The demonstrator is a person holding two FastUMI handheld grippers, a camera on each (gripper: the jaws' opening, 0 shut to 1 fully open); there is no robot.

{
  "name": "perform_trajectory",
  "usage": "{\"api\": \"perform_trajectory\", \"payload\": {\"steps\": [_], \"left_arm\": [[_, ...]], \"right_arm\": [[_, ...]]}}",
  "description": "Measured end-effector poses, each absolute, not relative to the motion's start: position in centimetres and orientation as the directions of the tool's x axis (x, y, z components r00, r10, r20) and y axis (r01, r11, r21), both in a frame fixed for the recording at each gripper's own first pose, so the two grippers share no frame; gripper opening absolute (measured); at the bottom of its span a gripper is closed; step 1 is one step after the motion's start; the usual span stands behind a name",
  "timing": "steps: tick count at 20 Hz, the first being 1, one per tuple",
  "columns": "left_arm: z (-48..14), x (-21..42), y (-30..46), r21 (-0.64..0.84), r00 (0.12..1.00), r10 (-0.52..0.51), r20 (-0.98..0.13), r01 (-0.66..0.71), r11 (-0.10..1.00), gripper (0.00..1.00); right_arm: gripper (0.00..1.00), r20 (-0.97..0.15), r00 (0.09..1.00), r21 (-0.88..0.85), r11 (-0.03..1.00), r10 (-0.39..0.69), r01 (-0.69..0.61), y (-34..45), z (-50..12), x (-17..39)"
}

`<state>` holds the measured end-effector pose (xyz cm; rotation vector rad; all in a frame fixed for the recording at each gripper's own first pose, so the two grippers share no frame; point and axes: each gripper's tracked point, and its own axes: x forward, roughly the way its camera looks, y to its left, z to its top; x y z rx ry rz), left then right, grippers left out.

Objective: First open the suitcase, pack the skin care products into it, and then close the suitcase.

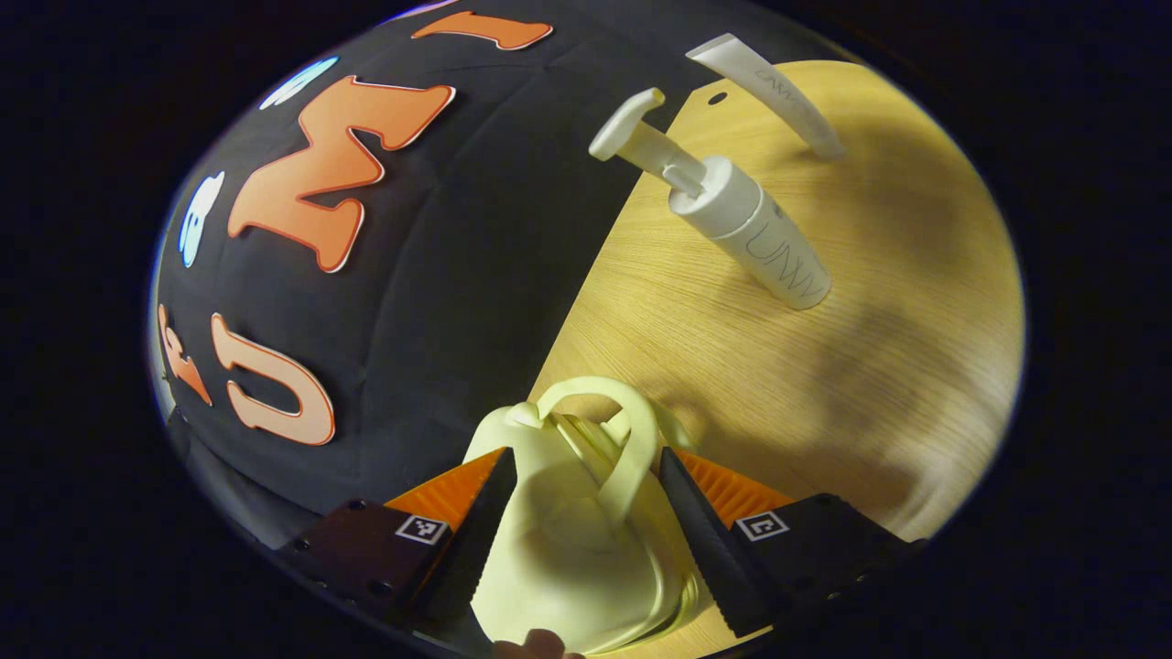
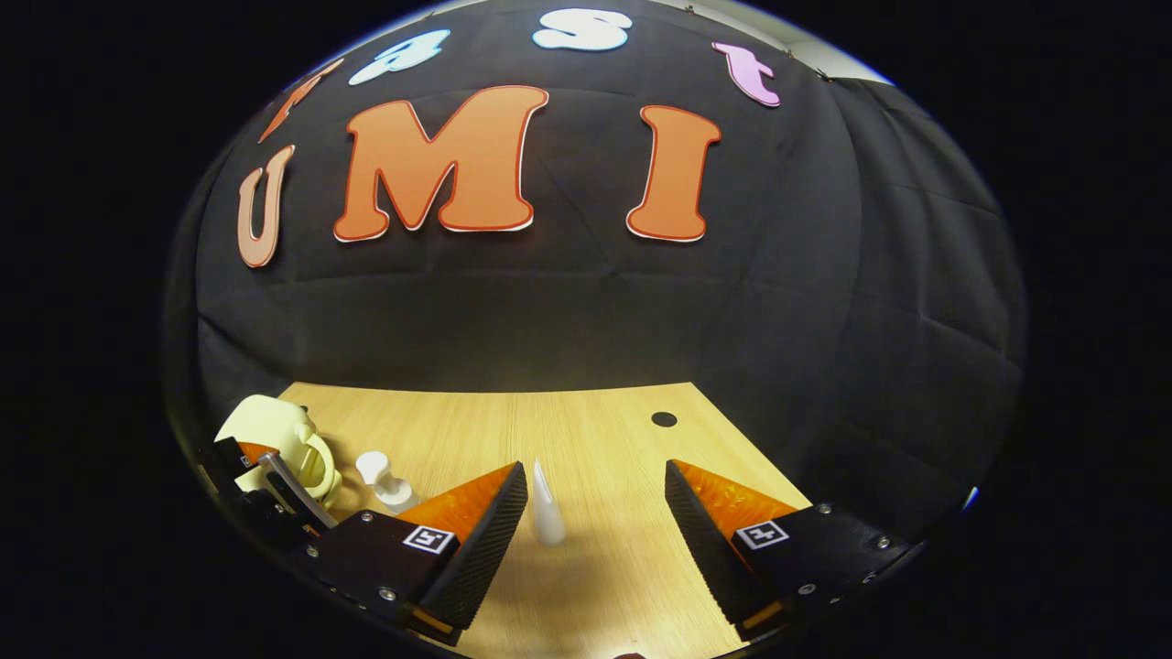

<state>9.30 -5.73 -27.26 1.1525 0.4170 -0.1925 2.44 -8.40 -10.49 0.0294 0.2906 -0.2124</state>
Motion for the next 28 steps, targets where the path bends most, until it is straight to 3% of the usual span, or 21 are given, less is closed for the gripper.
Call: {"api": "perform_trajectory", "payload": {"steps": [3, 6, 7, 8, 9, 10, 18, 28], "left_arm": [[-28.4, 9.9, -5.6, 0.845, 0.894, 0.087, -0.441, 0.380, 0.375, 0.98], [-28.9, 10.2, -6.3, 0.842, 0.885, 0.095, -0.456, 0.395, 0.368, 0.55], [-29.1, 9.9, -6.3, 0.838, 0.876, 0.102, -0.471, 0.409, 0.360, 0.46], [-29.0, 10.0, -6.7, 0.831, 0.875, 0.080, -0.478, 0.421, 0.362, 0.22], [-28.8, 10.0, -7.2, 0.817, 0.872, 0.057, -0.487, 0.432, 0.381, 0.19], [-28.6, 9.5, -7.1, 0.791, 0.858, 0.060, -0.510, 0.441, 0.424, 0.08], [-26.0, 7.7, -8.8, 0.487, 0.768, -0.053, -0.639, 0.456, 0.744, 0.08], [-15.6, 7.1, -7.1, 0.204, 0.796, -0.224, -0.562, 0.396, 0.895, 0.08]], "right_arm": [[0.96, -0.289, 0.932, 0.001, 0.974, -0.218, 0.228, -8.9, -10.4, 2.4], [0.96, -0.287, 0.931, 0.001, 0.971, -0.227, 0.237, -9.3, -10.3, 2.2], [0.96, -0.285, 0.931, 0.002, 0.971, -0.228, 0.239, -9.5, -10.2, 2.1], [0.96, -0.285, 0.931, 0.002, 0.971, -0.230, 0.240, -9.5, -10.1, 1.9], [0.96, -0.281, 0.931, 0.002, 0.971, -0.231, 0.241, -9.5, -10.0, 1.8], [0.96, -0.275, 0.933, 0.003, 0.971, -0.230, 0.240, -9.5, -9.8, 1.7], [0.96, -0.255, 0.944, 0.014, 0.976, -0.208, 0.219, -8.9, -9.1, 0.8], [0.96, -0.213, 0.971, 0.090, 0.988, -0.108, 0.129, -4.8, -5.6, 1.2]]}}
